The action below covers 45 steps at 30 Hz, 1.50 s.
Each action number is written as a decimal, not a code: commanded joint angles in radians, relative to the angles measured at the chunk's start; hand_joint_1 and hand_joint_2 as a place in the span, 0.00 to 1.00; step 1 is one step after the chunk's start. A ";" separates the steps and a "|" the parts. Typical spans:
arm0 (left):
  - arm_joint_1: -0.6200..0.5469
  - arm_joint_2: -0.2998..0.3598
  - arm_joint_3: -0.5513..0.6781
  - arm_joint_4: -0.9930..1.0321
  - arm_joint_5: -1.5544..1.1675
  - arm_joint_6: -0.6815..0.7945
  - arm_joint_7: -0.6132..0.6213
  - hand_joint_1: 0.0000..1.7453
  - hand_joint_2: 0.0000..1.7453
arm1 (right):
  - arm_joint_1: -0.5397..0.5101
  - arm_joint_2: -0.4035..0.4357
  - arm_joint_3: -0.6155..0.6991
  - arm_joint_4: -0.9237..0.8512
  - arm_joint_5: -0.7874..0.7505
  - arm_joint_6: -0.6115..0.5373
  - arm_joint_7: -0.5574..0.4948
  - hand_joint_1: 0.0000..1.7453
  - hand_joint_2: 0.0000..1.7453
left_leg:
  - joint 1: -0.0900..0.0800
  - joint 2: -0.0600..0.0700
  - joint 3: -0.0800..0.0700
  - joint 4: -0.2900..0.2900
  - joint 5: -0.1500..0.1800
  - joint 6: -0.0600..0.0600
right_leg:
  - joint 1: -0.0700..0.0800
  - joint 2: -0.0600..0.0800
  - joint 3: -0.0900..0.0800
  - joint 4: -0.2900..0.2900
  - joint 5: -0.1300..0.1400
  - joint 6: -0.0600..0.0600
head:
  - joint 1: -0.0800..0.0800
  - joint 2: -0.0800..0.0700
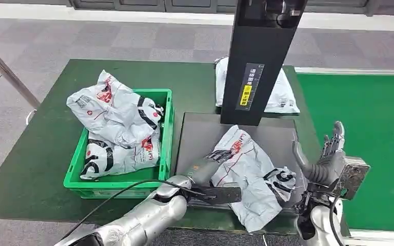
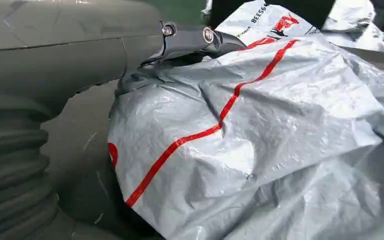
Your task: Moved the parcel from conveyor to table for the left to box.
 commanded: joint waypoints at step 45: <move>0.141 0.040 0.027 -0.021 -0.057 0.100 -0.112 1.00 1.00 | -0.026 0.048 -0.085 0.059 -0.051 0.023 0.033 0.00 1.00 | 0.000 0.004 0.004 -0.003 0.000 0.000 | 0.000 0.003 0.003 -0.003 0.002 -0.001 | 0.000 0.000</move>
